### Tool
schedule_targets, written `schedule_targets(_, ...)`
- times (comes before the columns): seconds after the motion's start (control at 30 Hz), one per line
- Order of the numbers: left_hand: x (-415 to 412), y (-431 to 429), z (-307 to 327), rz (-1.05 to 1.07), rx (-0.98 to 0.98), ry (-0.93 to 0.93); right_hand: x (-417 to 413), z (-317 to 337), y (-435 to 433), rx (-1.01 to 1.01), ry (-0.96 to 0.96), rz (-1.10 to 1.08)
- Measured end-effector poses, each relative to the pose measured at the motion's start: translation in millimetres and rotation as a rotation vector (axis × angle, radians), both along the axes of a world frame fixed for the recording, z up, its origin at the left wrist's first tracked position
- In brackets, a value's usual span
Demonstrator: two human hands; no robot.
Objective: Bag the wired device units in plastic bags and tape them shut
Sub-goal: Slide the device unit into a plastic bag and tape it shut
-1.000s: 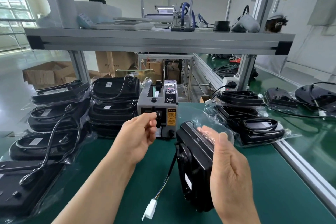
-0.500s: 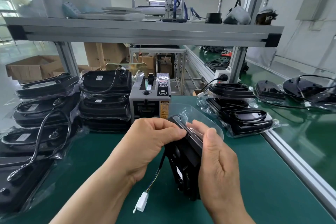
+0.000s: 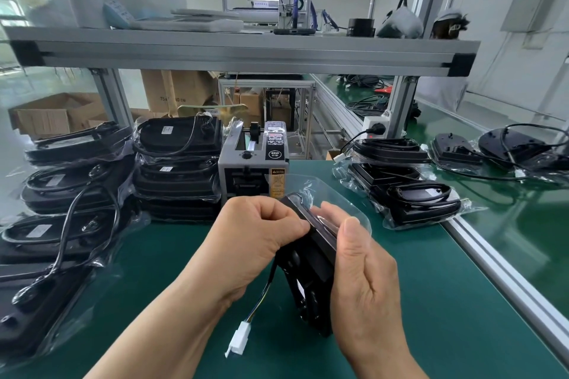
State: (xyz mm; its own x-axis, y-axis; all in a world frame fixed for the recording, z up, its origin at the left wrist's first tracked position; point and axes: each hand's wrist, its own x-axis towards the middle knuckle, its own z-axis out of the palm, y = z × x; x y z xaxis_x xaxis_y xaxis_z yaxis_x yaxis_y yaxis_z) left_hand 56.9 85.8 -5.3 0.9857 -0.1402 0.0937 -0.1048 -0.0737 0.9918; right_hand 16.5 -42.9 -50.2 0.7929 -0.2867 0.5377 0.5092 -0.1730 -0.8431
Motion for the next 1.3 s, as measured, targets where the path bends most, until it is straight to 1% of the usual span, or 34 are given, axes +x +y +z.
schedule_targets(0.17,-0.8,0.8,-0.3,-0.01,0.011,-0.019,-0.6,-0.5,-0.2,-0.02,-0.005,-0.007)
schedule_targets(0.37,-0.5,3.9,5.6,-0.084,-0.089,0.056,-1.2,-1.4,-2.1,-0.021,-0.006,-0.012)
schedule_targets(0.57,0.0,9.1,9.3,-0.156,-0.049,0.042,-3.2,-1.4,0.2,-0.053,-0.032,-0.009)
schedule_targets(0.83,0.1,9.7,5.7,-0.096,0.032,-0.01,-4.7,-1.2,1.6,-0.076,-0.055,-0.009)
schedule_targets(1.3,-1.3,11.1,3.4,-0.073,0.042,-0.018,-4.1,-2.0,4.0,-0.076,-0.07,-0.013)
